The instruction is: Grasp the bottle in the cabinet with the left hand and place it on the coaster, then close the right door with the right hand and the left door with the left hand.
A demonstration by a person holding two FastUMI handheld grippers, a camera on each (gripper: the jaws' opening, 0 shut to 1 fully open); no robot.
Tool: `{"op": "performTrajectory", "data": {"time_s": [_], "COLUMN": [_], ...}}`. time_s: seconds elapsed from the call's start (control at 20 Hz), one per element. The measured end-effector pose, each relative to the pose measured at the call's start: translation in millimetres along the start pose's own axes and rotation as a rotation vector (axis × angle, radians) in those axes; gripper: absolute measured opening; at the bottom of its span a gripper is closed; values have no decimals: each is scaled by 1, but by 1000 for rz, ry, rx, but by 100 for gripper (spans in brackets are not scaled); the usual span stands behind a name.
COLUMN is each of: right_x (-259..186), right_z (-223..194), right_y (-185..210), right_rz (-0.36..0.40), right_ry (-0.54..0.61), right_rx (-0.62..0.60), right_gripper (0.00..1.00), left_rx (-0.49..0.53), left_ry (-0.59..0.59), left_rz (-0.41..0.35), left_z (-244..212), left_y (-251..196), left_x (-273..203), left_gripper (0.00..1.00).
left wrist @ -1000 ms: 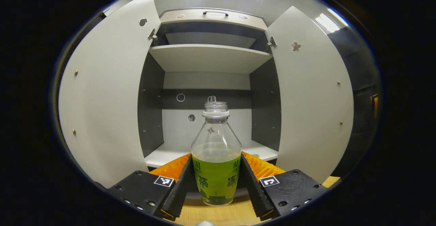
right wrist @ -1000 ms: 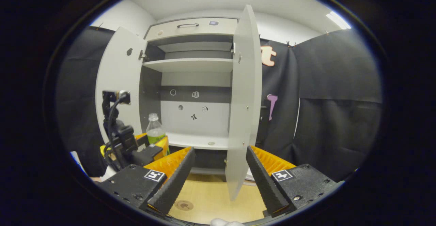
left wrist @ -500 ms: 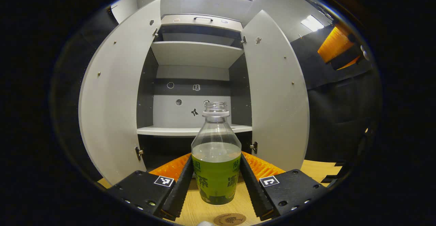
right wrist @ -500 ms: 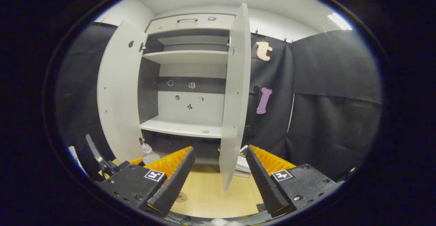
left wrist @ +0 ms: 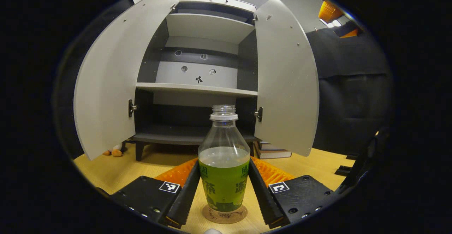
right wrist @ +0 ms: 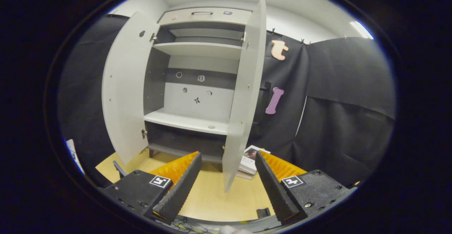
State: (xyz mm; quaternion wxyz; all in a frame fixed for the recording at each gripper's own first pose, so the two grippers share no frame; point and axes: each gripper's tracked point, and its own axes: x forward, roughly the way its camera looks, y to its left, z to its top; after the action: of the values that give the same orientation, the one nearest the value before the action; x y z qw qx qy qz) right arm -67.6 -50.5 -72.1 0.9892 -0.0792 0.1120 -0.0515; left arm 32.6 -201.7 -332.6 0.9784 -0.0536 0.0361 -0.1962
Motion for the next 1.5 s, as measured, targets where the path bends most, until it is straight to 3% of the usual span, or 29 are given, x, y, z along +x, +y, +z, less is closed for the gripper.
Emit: {"op": "performTrajectory", "data": {"time_s": [0.05, 0.5, 0.6, 0.7, 0.95, 1.25, 1.5], "right_x": [1, 7, 6, 5, 0, -8, -8], "right_z": [0, -5, -6, -6, -3, 9, 22], "right_y": [3, 14, 14, 13, 10, 6, -4], "right_rz": [6, 31, 29, 28, 19, 11, 6], "right_ry": [1, 26, 26, 26, 12, -33, -84], "right_rx": [-9, -42, -41, -36, -13, 33, 78], "right_gripper": [99, 99, 99, 99, 99, 99, 100], "left_rx": [2, 16, 19, 24, 12, -15, -14], "left_ry": [1, 30, 23, 18, -72, -85, -106], "left_rz": [1, -16, 13, 40, 39, 85, 155], "left_z": [-8, -27, -19, -5, 64, 159, 250], "left_y": [1, -6, 0, 9, 7, 14, 54], "left_x": [0, 0, -2, -6, -12, -39, -77], "left_gripper": [76, 77, 93, 96, 97, 99, 97]}}
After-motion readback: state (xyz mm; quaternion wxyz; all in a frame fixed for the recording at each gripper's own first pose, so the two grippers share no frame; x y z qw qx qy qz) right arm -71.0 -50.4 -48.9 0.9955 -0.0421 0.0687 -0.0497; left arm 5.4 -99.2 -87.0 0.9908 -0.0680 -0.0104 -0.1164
